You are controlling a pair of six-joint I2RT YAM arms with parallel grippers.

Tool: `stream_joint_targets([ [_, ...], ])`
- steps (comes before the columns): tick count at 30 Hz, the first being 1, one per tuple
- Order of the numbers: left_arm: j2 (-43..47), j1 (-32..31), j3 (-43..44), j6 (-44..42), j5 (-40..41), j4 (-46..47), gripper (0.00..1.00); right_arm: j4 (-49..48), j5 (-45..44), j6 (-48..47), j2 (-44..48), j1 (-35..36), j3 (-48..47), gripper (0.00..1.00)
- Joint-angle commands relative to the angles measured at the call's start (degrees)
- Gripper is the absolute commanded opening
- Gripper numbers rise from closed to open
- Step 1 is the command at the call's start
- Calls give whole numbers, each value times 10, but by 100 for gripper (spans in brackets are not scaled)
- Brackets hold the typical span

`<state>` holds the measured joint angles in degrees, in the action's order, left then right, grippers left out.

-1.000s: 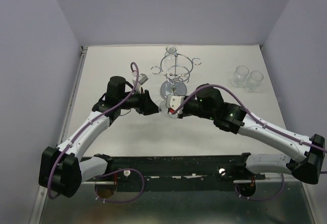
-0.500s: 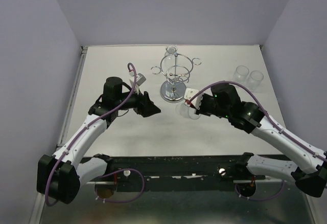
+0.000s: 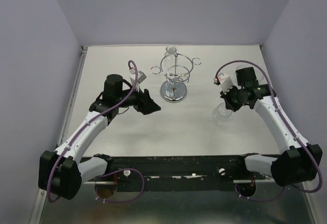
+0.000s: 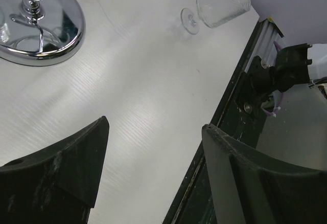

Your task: Take the wine glass off the wine glass rack

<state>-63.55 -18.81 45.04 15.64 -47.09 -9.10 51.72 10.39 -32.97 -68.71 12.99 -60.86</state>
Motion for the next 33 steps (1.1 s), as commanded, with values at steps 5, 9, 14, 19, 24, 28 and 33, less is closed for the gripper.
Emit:
stream_joint_targets([
  [5, -1, 4, 26, -25, 9, -1, 83, 29, 1, 29, -114, -171, -115, 1],
  [9, 3, 4, 25, -31, 12, -8, 83, 45, -24, 34, -177, -220, -175, 1],
  [14, 5, 5, 30, -39, 16, -20, 84, 60, -46, 43, -247, -261, -236, 1],
  [19, 14, 8, 37, -54, 22, -39, 84, 58, -62, 51, -294, -291, -275, 1],
  [24, 18, 11, 36, -62, 24, -50, 84, 58, -66, 49, -326, -308, -310, 1],
  [28, 15, 17, 39, -61, 24, -50, 84, 56, -70, 49, -347, -315, -324, 1],
  [33, 9, 24, 47, -62, 24, -51, 84, 54, -75, 49, -364, -317, -333, 1],
])
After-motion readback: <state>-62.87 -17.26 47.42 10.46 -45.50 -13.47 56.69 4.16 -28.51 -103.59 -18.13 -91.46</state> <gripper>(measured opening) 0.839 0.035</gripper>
